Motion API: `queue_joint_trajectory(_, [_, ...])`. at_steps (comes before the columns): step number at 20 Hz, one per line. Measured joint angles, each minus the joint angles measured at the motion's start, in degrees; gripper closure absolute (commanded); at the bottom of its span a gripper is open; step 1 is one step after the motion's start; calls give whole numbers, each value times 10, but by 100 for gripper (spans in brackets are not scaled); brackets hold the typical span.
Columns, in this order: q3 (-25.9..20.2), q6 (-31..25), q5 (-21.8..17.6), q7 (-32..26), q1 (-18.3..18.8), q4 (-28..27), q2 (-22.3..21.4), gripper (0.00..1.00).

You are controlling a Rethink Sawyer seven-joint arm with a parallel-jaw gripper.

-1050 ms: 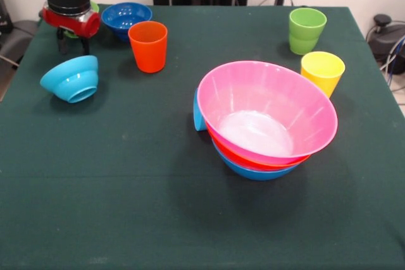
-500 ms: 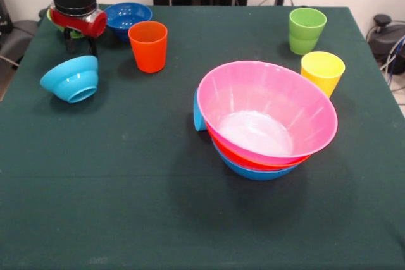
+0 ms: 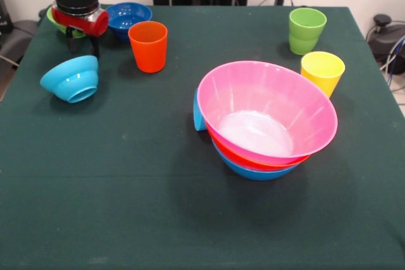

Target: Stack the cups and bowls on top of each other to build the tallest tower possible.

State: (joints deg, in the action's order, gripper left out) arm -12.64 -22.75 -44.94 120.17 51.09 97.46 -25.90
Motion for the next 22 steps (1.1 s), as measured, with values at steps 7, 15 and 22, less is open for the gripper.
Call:
queue_joint_trajectory(7, [0,0,1,0,0,-1,2,0])
queue_joint_trajectory(15, [138,98,-42,26,-174,-23,11,0])
queue_joint_trajectory(22, [204,178,-36,59,-320,-24,5,0])
